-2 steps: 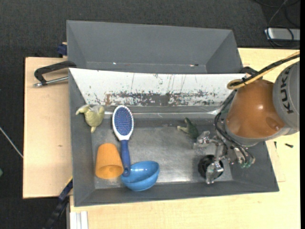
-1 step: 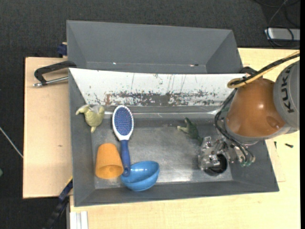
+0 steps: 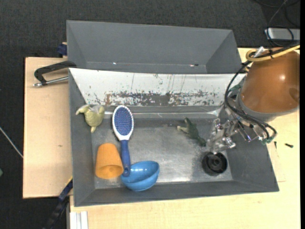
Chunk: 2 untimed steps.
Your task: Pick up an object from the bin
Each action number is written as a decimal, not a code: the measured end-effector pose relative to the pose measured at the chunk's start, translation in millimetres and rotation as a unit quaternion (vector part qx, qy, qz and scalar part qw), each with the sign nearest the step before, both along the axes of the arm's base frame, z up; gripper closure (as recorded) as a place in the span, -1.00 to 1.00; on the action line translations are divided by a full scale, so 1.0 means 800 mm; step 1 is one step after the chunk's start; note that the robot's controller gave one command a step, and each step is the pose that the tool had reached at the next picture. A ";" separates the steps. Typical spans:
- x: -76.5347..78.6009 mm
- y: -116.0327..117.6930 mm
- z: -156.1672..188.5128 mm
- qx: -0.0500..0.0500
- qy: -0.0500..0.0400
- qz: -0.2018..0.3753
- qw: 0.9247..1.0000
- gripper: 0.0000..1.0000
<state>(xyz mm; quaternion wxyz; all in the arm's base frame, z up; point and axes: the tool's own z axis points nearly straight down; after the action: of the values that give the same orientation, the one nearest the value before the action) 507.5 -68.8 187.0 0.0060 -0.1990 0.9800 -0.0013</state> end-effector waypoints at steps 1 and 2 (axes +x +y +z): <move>-0.002 0.000 -0.003 0.001 0.003 -0.001 1.000 -1.00; 0.001 -0.029 -0.099 0.000 0.007 0.084 0.996 -1.00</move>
Offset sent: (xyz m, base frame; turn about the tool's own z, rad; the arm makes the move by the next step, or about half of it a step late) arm 0.0000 0.0000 0.0000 0.0000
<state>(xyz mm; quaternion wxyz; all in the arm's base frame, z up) 508.3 -91.7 107.5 -0.0012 -0.2809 0.9597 0.0010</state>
